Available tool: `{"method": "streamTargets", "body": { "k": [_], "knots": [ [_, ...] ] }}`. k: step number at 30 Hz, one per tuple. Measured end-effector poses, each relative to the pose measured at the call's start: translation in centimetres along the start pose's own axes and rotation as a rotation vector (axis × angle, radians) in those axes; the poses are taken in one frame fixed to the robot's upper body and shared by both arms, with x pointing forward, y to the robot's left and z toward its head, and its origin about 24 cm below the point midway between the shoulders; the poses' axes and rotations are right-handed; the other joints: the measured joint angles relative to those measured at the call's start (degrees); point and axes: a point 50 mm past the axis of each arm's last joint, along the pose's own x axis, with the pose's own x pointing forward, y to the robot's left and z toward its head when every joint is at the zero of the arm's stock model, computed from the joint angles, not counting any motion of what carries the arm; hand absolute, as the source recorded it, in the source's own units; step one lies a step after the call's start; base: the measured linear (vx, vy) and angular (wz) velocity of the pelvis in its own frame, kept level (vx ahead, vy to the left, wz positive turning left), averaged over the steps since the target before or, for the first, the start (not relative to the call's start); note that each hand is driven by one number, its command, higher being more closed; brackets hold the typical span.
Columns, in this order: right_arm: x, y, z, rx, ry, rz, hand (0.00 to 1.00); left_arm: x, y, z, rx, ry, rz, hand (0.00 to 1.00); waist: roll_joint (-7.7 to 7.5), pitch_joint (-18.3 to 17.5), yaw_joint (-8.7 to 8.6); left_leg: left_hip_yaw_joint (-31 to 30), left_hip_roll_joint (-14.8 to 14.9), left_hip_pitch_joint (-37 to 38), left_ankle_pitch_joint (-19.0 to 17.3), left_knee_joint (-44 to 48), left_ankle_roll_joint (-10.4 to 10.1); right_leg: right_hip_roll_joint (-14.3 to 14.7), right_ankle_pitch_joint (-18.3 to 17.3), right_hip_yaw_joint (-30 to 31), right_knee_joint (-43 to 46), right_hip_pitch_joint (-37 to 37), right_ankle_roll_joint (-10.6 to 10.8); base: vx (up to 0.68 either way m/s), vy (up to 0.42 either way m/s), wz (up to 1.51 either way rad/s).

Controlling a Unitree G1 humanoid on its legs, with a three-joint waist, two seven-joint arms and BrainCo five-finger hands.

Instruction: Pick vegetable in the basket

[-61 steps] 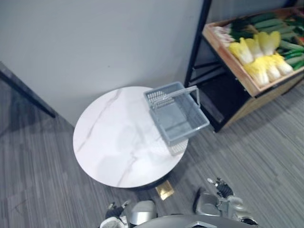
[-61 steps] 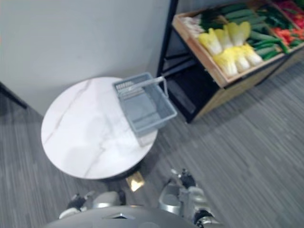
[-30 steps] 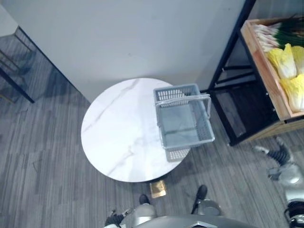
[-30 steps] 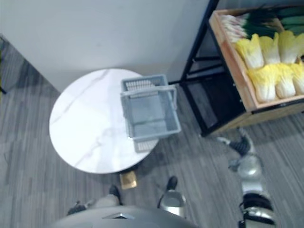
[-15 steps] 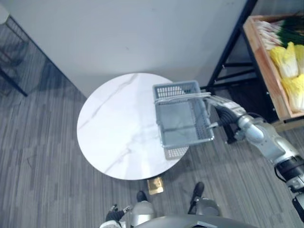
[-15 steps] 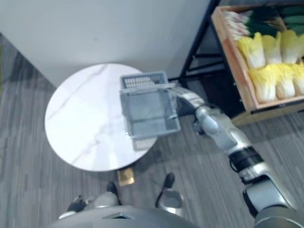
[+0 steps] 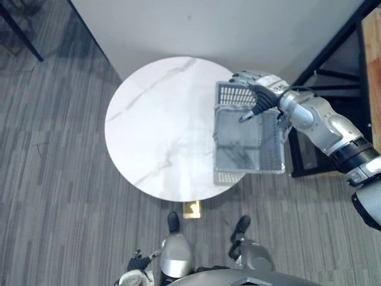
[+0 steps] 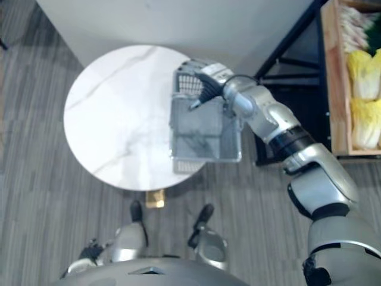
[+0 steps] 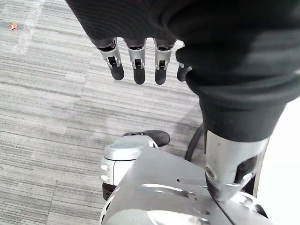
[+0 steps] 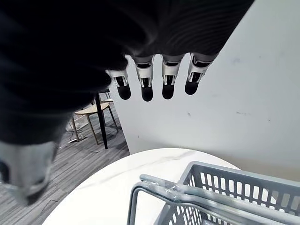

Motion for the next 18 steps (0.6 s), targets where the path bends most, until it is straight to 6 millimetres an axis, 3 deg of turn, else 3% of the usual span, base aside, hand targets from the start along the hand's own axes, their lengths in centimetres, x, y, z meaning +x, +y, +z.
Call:
{"method": "streamTargets", "body": {
  "k": [8, 13, 18],
  "knots": [
    [1.3, -0.6, -1.8, 0.072, 0.144, -0.055, 0.0, 0.3, -0.6, 1.6, 0.008, -0.051, 0.001, 0.0, 0.28, 2.98, 0.22, -1.34, -0.01, -1.26, 0.04, 0.48, 0.05, -0.14, 0.0, -0.38, -0.02, -0.12, 0.0, 0.02, -0.003, 0.08],
    [0.7, -1.3, -4.1, 0.097, 0.264, -0.114, 0.0, 0.4, -1.1, 2.5, 0.031, -0.082, -0.003, 0.0, 0.96, 4.65, 0.51, -2.36, -0.08, -2.09, 0.17, 0.56, 0.21, -0.26, 0.0, -0.98, 0.0, -0.14, 0.01, 0.01, -0.008, 0.09],
    [0.5, -1.3, -5.0, 0.144, 0.318, -0.141, 0.0, 0.5, -1.4, 2.8, 0.039, -0.093, -0.009, 0.0, 1.74, 5.41, 0.44, -2.42, -0.1, -2.36, 0.2, 0.59, 0.25, -0.3, -0.01, -1.02, 0.01, -0.37, 0.01, 0.0, -0.001, 0.01]
  ]
}}
